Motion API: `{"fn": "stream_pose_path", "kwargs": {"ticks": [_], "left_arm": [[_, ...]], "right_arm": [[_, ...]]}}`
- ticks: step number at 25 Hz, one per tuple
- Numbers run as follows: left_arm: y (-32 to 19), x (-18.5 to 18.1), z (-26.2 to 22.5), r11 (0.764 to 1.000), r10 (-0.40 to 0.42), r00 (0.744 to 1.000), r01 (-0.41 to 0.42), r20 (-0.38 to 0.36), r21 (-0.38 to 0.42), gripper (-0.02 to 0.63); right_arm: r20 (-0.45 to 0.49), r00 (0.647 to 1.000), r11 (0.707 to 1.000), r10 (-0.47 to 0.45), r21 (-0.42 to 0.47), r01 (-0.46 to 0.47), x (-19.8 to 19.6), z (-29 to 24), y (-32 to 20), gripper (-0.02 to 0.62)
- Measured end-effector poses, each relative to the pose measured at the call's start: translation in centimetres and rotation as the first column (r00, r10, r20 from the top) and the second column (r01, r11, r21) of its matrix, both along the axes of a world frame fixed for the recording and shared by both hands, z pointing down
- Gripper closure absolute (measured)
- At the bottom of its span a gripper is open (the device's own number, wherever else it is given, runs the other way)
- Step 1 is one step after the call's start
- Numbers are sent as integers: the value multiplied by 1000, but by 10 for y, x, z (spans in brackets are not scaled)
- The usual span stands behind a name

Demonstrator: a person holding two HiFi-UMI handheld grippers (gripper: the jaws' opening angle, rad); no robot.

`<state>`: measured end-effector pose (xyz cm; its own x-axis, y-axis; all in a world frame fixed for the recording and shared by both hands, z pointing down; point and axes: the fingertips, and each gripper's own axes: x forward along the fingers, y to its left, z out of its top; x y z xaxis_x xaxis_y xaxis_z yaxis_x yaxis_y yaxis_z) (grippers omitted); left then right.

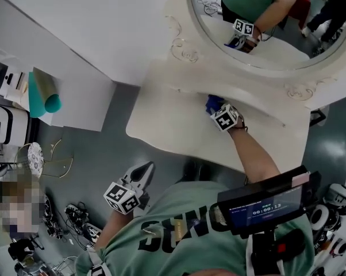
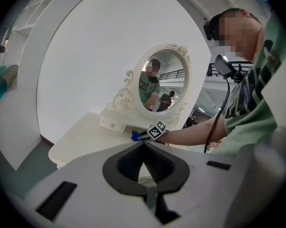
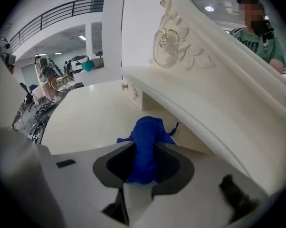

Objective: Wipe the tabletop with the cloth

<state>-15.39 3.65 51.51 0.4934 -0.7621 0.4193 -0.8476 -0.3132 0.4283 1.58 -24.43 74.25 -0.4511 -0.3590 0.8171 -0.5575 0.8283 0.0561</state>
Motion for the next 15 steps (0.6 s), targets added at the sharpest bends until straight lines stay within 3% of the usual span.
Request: {"fn": "stream_pose_path", "kwargs": {"ticks": [4, 6, 10, 12, 15], "left_arm": [[1, -27, 3, 1000, 12, 1000, -12, -7, -11, 607], [-3, -42, 3, 1000, 15, 1000, -16, -23, -8, 607], [-19, -58, 3, 998, 67, 996, -66, -55, 17, 607], [-26, -59, 1, 995, 101, 992, -99, -75, 31, 607], [-35, -58, 0, 987, 158, 984, -154, -88, 49, 607]], "right_arm": [[32, 991, 989, 131, -79, -128, -6, 9, -15, 485], [40, 990, 986, 137, -103, -132, -8, 8, -6, 486], [-19, 994, 984, -106, -148, 102, -24, 5, 86, 488], [-27, 973, 956, -230, -192, 221, -31, 4, 153, 488], [-7, 948, 915, -318, -263, 305, -35, 4, 232, 488]]}}
